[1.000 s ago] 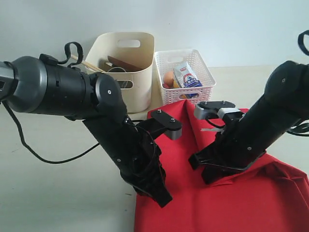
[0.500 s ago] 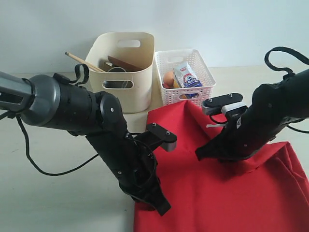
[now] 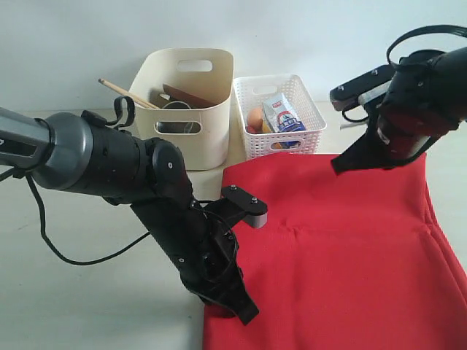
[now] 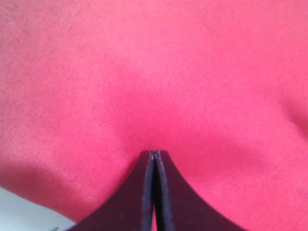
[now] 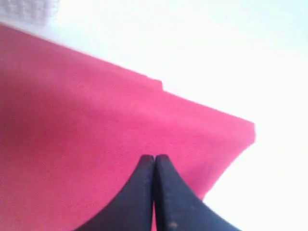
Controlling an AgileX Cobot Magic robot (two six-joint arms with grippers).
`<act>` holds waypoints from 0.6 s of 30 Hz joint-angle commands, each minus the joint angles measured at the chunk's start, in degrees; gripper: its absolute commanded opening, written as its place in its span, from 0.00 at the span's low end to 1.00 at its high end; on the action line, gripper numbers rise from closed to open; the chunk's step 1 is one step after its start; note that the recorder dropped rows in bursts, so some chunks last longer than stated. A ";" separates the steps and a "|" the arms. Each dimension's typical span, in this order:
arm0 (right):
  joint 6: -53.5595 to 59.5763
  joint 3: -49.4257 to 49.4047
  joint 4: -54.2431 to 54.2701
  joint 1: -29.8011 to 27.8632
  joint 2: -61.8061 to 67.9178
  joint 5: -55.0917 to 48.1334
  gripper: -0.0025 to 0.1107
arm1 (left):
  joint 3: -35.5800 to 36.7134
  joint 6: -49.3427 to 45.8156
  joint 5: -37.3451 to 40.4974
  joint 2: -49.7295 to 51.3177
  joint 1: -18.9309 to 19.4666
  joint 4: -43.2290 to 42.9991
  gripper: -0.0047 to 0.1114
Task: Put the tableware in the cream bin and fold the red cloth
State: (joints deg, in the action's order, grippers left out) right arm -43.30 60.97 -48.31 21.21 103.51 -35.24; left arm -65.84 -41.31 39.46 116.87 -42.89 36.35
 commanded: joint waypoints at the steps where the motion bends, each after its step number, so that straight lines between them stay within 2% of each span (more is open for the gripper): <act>1: 0.03 3.69 -0.57 -3.39 -0.57 -1.73 0.02 | 0.68 0.09 -0.39 1.77 0.00 -1.27 0.04; 6: 7.26 5.25 7.22 -8.65 -0.57 -1.27 0.02 | 0.68 0.21 0.10 1.64 0.00 -1.27 0.04; 11: 23.37 5.25 24.46 -14.75 0.36 -0.06 0.02 | 2.30 0.21 -2.47 -0.02 0.00 -0.51 0.04; 16: 29.76 5.25 38.24 -19.75 1.73 0.08 0.02 | 4.78 -0.24 -6.87 -3.34 0.00 1.69 0.04; 18: 38.86 5.25 47.50 -21.56 1.79 -0.33 0.02 | 6.27 -0.24 -8.51 -5.70 0.12 1.92 0.04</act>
State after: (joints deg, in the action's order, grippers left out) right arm -14.54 65.92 -11.59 1.85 105.26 -35.89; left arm -61.36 -41.43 33.41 113.55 -42.89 38.40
